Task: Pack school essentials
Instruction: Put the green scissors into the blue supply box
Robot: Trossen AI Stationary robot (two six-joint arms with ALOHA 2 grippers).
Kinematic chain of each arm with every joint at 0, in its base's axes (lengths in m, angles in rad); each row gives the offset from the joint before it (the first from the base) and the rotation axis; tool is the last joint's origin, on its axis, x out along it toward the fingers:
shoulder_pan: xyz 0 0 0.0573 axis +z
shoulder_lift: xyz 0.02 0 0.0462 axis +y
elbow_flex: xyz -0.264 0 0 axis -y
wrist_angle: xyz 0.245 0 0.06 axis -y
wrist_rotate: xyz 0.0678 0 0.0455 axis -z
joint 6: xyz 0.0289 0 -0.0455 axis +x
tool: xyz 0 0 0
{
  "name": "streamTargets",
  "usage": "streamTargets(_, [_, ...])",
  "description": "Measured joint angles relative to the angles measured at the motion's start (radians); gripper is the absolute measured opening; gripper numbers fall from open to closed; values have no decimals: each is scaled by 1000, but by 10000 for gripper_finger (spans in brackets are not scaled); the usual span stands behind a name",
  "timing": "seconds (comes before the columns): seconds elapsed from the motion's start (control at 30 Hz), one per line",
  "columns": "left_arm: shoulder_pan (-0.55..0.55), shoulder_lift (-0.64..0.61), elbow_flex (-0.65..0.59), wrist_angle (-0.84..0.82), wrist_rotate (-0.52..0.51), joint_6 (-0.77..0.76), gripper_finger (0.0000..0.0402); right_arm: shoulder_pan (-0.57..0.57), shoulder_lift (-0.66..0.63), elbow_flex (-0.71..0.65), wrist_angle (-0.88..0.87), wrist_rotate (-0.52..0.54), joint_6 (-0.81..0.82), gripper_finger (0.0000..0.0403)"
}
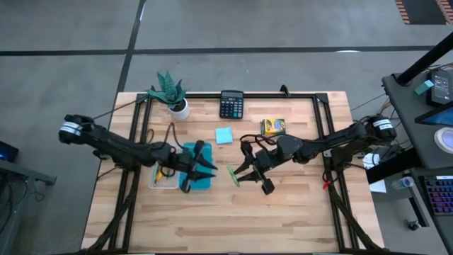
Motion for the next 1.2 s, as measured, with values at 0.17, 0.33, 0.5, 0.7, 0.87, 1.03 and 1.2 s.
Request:
streamTargets(0.17, [-1, 131, 22, 145, 50, -65, 100, 0, -1, 0, 3, -11, 3, 73])
streamTargets(0.33, [2, 238, 33, 281, 45, -98, 141, 0, -9, 0, 4, -39, 9, 72])
streamTargets(0.5, [2, 322, 65, 378, 21, -101, 203, 0, -8, 0, 3, -44, 10, 73])
streamTargets(0.7, [5, 414, 150, 386, 20, -90, 230, 0, -6, 0, 0, -44, 9, 73])
streamTargets(0.87, [11, 467, 210, 386, 47, -79, 231, 0, -6, 0, 0, -61, 8, 73])
streamTargets(1.03, [12, 487, 254, 385, 99, -58, 230, 0, -6, 0, -4, -67, 7, 74])
streamTargets(1.2, [12, 483, 260, 385, 127, -20, 198, 0, -7, 0, -5, -67, 1, 73])
